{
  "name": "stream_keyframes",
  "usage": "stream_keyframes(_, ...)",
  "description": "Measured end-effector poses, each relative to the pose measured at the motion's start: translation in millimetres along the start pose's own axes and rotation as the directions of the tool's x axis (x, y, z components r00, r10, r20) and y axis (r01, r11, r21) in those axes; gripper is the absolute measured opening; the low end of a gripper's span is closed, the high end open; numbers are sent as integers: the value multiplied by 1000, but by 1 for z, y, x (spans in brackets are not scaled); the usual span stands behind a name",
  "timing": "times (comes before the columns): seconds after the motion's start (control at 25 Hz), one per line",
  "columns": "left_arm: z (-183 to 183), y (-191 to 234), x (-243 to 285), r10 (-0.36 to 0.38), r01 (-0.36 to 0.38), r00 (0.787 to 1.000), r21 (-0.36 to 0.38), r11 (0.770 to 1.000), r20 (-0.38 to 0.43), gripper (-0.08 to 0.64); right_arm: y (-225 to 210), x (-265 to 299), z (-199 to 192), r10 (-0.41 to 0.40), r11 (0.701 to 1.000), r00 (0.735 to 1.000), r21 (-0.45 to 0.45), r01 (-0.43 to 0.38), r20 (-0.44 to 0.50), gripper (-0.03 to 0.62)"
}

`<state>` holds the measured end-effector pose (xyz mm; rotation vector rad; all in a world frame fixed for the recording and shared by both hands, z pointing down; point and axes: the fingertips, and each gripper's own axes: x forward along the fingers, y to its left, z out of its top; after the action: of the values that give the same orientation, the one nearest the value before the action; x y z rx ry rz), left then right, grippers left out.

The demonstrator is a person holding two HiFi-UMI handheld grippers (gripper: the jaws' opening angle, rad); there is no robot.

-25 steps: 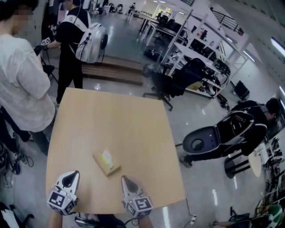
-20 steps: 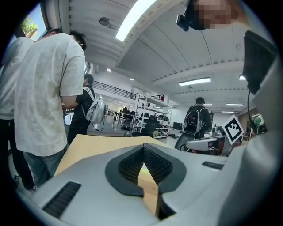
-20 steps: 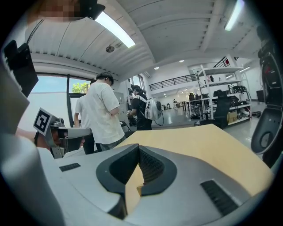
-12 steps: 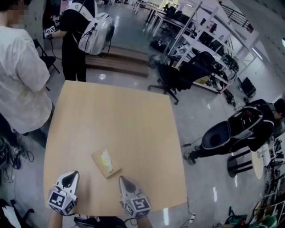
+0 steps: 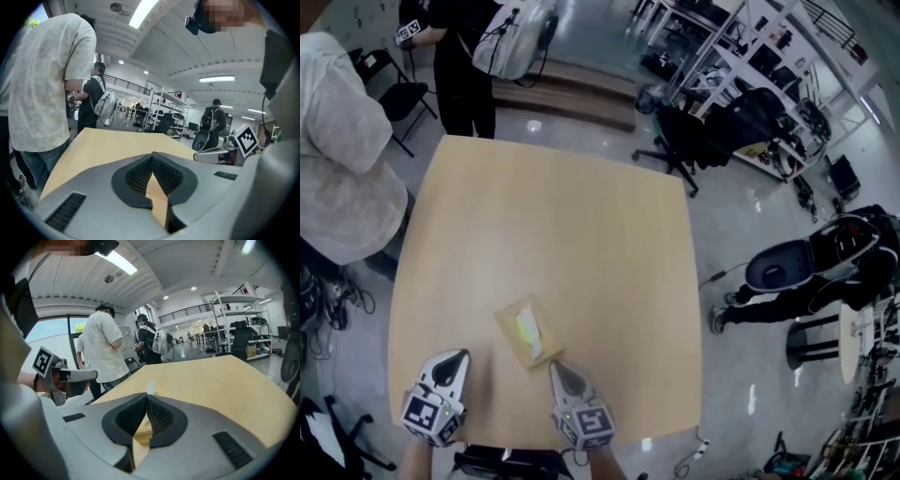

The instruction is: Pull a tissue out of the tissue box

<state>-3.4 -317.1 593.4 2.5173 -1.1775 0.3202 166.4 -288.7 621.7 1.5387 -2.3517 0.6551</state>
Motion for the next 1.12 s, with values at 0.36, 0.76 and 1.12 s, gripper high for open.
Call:
stream_keyframes(0.36, -14, 19, 7, 18, -18, 1000, -16, 1000, -19, 8, 4, 26, -3, 47, 999, 998, 13, -47, -29, 71)
stream_keyframes(0.76, -19, 21, 14, 27, -28, 999, -30, 999, -35, 8, 7, 39, -21, 70, 997, 992, 23, -68, -106, 215)
stream_keyframes(1.12, -21, 20, 16, 45, -52, 996, -103, 993, -72, 8, 3, 47, -31, 72, 997, 987, -6, -74, -143, 213)
